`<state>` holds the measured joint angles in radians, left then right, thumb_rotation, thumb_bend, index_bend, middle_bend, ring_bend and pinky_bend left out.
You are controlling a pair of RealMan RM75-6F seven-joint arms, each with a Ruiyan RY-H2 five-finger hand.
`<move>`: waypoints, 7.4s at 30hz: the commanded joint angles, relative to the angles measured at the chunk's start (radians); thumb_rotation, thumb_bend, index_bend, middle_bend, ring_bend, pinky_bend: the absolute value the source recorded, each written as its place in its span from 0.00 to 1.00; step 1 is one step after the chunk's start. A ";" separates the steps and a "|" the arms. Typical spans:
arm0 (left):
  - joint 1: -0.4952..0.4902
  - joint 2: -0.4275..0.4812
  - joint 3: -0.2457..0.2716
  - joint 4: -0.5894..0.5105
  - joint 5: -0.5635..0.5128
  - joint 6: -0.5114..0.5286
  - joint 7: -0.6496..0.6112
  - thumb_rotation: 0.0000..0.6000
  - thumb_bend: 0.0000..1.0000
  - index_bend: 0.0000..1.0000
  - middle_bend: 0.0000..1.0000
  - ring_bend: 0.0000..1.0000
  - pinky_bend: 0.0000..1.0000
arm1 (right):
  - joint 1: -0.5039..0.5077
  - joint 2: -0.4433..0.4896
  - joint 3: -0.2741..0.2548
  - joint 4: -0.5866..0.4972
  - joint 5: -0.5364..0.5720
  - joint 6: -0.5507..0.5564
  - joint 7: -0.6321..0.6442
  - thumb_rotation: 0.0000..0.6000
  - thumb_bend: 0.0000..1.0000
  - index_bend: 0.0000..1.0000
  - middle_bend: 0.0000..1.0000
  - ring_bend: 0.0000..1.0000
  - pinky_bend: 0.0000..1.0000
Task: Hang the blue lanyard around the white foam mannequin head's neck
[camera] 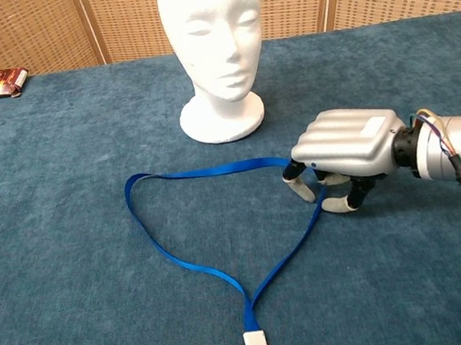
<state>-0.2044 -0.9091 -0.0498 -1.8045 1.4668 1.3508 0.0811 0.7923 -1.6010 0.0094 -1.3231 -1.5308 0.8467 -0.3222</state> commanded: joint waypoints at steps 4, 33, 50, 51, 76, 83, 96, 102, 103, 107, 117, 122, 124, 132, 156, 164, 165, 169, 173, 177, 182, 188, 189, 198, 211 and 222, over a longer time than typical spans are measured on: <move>0.002 -0.001 0.001 0.003 0.000 0.001 -0.003 0.65 0.14 0.45 0.50 0.40 0.23 | 0.002 -0.003 -0.002 0.002 0.002 -0.005 0.003 1.00 0.44 0.53 1.00 1.00 1.00; -0.031 -0.003 0.000 0.022 0.044 -0.022 0.017 0.65 0.16 0.45 0.50 0.44 0.26 | -0.006 0.010 -0.001 -0.015 0.016 0.009 0.035 1.00 0.51 0.55 1.00 1.00 1.00; -0.234 -0.054 0.014 0.104 0.218 -0.251 0.162 0.78 0.18 0.45 0.98 0.99 0.84 | -0.006 0.007 0.006 -0.025 0.040 -0.001 0.021 1.00 0.51 0.56 1.00 1.00 1.00; -0.250 -0.060 0.015 0.106 0.225 -0.270 0.172 0.78 0.19 0.45 0.99 1.00 0.86 | -0.007 0.007 0.007 -0.026 0.042 -0.002 0.019 1.00 0.51 0.56 1.00 1.00 1.00; -0.463 -0.207 0.020 0.103 0.237 -0.507 0.282 1.00 0.28 0.51 1.00 1.00 1.00 | -0.012 0.008 0.011 -0.035 0.065 0.001 0.011 1.00 0.51 0.56 1.00 1.00 1.00; -0.482 -0.279 0.026 0.134 0.204 -0.524 0.267 1.00 0.24 0.51 1.00 1.00 1.00 | -0.018 0.005 0.007 -0.030 0.067 0.005 0.016 1.00 0.51 0.56 1.00 1.00 1.00; -0.541 -0.345 0.025 0.156 0.138 -0.596 0.333 0.99 0.28 0.51 1.00 1.00 1.00 | -0.024 -0.005 0.006 -0.022 0.067 0.012 0.019 1.00 0.51 0.57 1.00 1.00 1.00; -0.563 -0.369 0.024 0.169 0.105 -0.617 0.363 0.95 0.32 0.51 1.00 1.00 1.00 | -0.026 -0.004 0.006 -0.022 0.068 0.013 0.020 1.00 0.51 0.57 1.00 1.00 1.00; -0.565 -0.372 0.024 0.170 0.099 -0.619 0.367 0.94 0.32 0.51 1.00 1.00 1.00 | -0.027 -0.004 0.006 -0.022 0.068 0.013 0.021 1.00 0.51 0.57 1.00 1.00 1.00; -0.577 -0.383 0.024 0.174 0.077 -0.631 0.389 0.91 0.33 0.51 1.00 1.00 1.00 | -0.028 -0.006 0.006 -0.019 0.068 0.014 0.024 1.00 0.51 0.57 1.00 1.00 1.00; -0.614 -0.421 0.030 0.197 0.021 -0.674 0.453 0.91 0.36 0.51 1.00 1.00 1.00 | -0.031 -0.011 0.005 -0.008 0.068 0.015 0.036 1.00 0.51 0.57 1.00 1.00 1.00; -0.633 -0.445 0.028 0.212 -0.018 -0.689 0.487 0.92 0.37 0.51 1.00 1.00 1.00 | -0.035 -0.011 0.003 -0.005 0.069 0.017 0.037 1.00 0.51 0.57 1.00 1.00 1.00; -0.640 -0.453 0.027 0.217 -0.031 -0.693 0.495 0.91 0.37 0.51 1.00 1.00 1.00 | -0.036 -0.011 0.004 -0.005 0.069 0.018 0.037 1.00 0.51 0.57 1.00 1.00 1.00; -0.668 -0.481 0.034 0.225 -0.083 -0.711 0.545 0.83 0.37 0.51 1.00 1.00 1.00 | -0.042 -0.010 0.003 -0.005 0.071 0.023 0.038 1.00 0.51 0.57 1.00 1.00 1.00; -0.724 -0.531 0.061 0.238 -0.206 -0.690 0.649 0.79 0.37 0.51 1.00 1.00 1.00 | -0.047 -0.014 0.004 0.011 0.067 0.024 0.057 1.00 0.51 0.58 1.00 1.00 1.00; -0.745 -0.540 0.074 0.247 -0.245 -0.695 0.668 0.76 0.36 0.50 1.00 1.00 1.00 | -0.048 -0.017 0.005 0.017 0.066 0.025 0.063 1.00 0.51 0.58 1.00 1.00 1.00; -0.746 -0.540 0.075 0.247 -0.248 -0.695 0.670 0.77 0.36 0.50 1.00 1.00 1.00 | -0.049 -0.017 0.006 0.018 0.067 0.025 0.064 1.00 0.51 0.58 1.00 1.00 1.00; -0.753 -0.542 0.081 0.248 -0.265 -0.692 0.681 0.76 0.36 0.50 1.00 1.00 1.00 | -0.048 -0.017 0.007 0.020 0.068 0.024 0.065 1.00 0.51 0.58 1.00 1.00 1.00; -0.760 -0.548 0.088 0.251 -0.280 -0.688 0.689 0.76 0.36 0.50 1.00 1.00 1.00 | -0.048 -0.019 0.007 0.021 0.066 0.024 0.067 1.00 0.51 0.58 1.00 1.00 1.00; -0.767 -0.554 0.095 0.255 -0.283 -0.681 0.692 0.76 0.36 0.50 1.00 1.00 1.00 | -0.048 -0.021 0.009 0.025 0.068 0.022 0.072 1.00 0.51 0.58 1.00 1.00 1.00; -0.772 -0.562 0.104 0.259 -0.292 -0.679 0.690 0.84 0.38 0.50 1.00 1.00 1.00 | -0.049 -0.023 0.008 0.030 0.068 0.022 0.074 1.00 0.51 0.59 1.00 1.00 1.00; -0.777 -0.569 0.110 0.264 -0.300 -0.672 0.687 0.85 0.41 0.50 1.00 1.00 1.00 | -0.049 -0.024 0.008 0.031 0.068 0.022 0.078 1.00 0.51 0.59 1.00 1.00 1.00; -0.779 -0.571 0.111 0.265 -0.301 -0.671 0.686 0.85 0.41 0.50 1.00 1.00 1.00 | -0.049 -0.024 0.008 0.032 0.068 0.022 0.079 1.00 0.51 0.59 1.00 1.00 1.00; -0.786 -0.578 0.121 0.265 -0.317 -0.661 0.689 0.86 0.42 0.50 1.00 1.00 1.00 | -0.053 -0.026 0.008 0.035 0.069 0.024 0.089 1.00 0.51 0.59 1.00 1.00 1.00; -0.792 -0.581 0.135 0.261 -0.336 -0.644 0.695 0.87 0.47 0.57 1.00 1.00 1.00 | -0.054 -0.034 0.010 0.039 0.075 0.018 0.095 1.00 0.51 0.60 1.00 1.00 1.00; -0.783 -0.567 0.140 0.254 -0.330 -0.623 0.666 0.90 0.49 0.65 1.00 1.00 1.00 | -0.062 -0.027 0.024 0.008 0.092 0.030 0.101 1.00 0.52 0.61 1.00 1.00 1.00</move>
<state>-0.9900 -1.4786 0.0901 -1.5488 1.1353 0.7240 0.7518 0.7318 -1.6291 0.0327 -1.3130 -1.4398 0.8750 -0.2226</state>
